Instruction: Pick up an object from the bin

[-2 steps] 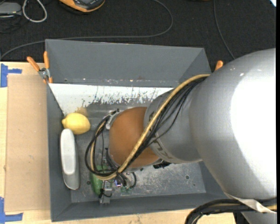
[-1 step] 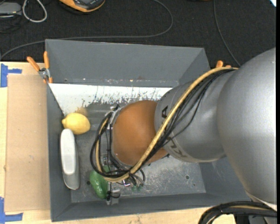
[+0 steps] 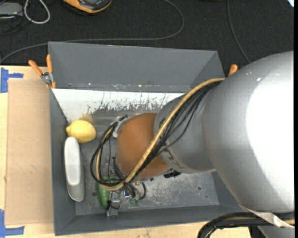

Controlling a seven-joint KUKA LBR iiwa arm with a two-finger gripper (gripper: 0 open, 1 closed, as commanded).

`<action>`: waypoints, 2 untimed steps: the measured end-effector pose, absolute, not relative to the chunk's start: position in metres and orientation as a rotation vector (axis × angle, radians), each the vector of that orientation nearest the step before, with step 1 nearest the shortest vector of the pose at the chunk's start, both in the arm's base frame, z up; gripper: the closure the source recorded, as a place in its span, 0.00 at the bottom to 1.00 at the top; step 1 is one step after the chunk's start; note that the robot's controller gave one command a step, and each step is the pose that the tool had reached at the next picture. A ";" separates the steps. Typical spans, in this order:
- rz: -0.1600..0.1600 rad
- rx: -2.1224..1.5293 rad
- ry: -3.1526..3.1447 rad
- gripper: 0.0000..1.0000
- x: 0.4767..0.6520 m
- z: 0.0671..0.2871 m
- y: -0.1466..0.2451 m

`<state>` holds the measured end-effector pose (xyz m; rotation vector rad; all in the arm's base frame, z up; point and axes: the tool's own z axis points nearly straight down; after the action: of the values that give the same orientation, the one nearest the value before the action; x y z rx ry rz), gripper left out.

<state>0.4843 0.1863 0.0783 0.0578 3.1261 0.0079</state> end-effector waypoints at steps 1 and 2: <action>0.014 -0.156 3.109 0.00 0.484 0.076 0.185; 0.013 0.040 3.122 1.00 0.485 0.080 0.187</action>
Offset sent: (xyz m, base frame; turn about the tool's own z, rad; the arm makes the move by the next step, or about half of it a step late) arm -0.0006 -0.0001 -0.0002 -0.0125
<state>0.4851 0.1867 0.0797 0.0404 3.1219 0.0128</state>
